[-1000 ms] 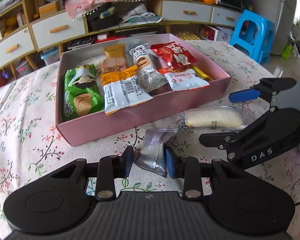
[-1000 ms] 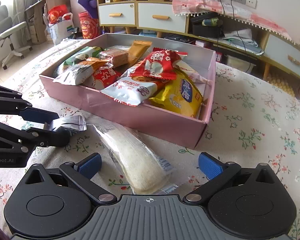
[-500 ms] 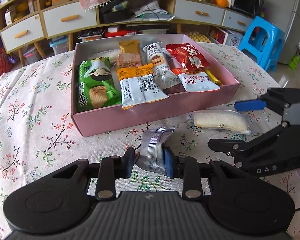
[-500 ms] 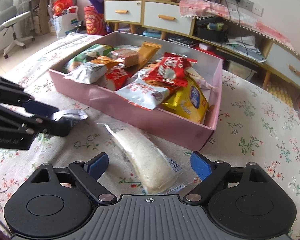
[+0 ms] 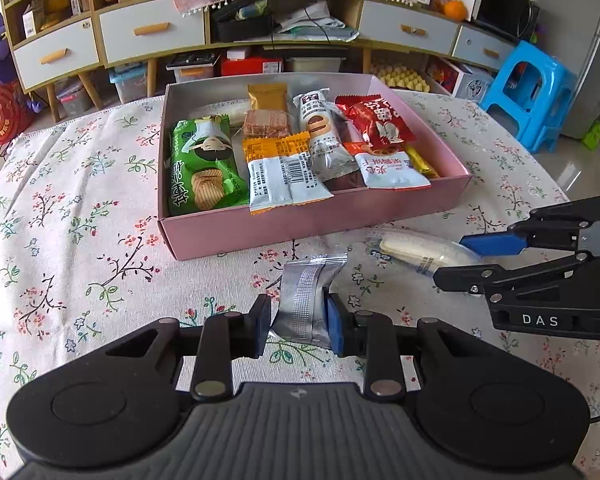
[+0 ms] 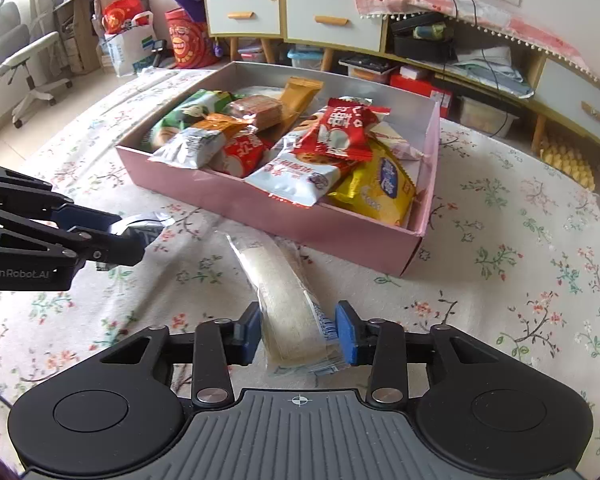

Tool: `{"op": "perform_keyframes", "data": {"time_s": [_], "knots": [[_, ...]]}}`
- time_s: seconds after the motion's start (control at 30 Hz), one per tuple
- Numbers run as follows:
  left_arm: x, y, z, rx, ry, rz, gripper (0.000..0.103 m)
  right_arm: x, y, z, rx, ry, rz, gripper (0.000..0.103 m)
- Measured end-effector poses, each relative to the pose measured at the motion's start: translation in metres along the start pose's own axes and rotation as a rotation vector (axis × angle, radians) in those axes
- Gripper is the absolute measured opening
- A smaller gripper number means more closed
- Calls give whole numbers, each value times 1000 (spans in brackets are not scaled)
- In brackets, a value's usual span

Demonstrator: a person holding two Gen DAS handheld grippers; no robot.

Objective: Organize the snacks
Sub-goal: 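Grasp the silver foil pack with the left tool while the right tool grasps the white bun, then carry the silver pack and white bun into the pink box and open both tools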

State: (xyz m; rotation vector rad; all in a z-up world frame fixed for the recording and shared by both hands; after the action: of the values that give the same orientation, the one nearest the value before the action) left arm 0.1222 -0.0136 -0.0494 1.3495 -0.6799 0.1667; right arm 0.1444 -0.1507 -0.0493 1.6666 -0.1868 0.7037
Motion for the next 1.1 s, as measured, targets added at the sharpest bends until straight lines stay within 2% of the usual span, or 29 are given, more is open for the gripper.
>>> {"op": "perform_keyframes", "data": {"time_s": [0.37,0.53,0.83,1.1], "knots": [[1,18,-1,-5,51,13,27,-4,15,5,37,-150,-101,31],[2,27,-3,-10,68,31,27,-4,27,9,74,-229,-119,30],[10,42,-10,-28,130,97,27,7,50,16,157,-356,-61,30],[26,39,-6,-85,188,186,27,29,67,24,186,-485,78,29]]}}
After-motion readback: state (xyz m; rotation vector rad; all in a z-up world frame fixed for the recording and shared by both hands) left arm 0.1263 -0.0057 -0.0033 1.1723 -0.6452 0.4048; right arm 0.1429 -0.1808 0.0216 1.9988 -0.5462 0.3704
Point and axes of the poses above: each gripper's, at about its wrist camera, not at the fingertips, and y roughly against the way its jaws point, z to its right, x to its top, the point moved 4 cm from there along -y, roughly the way its jaws point, and after that the axes turned 4 degrees about -z, right-handed, at the moved point
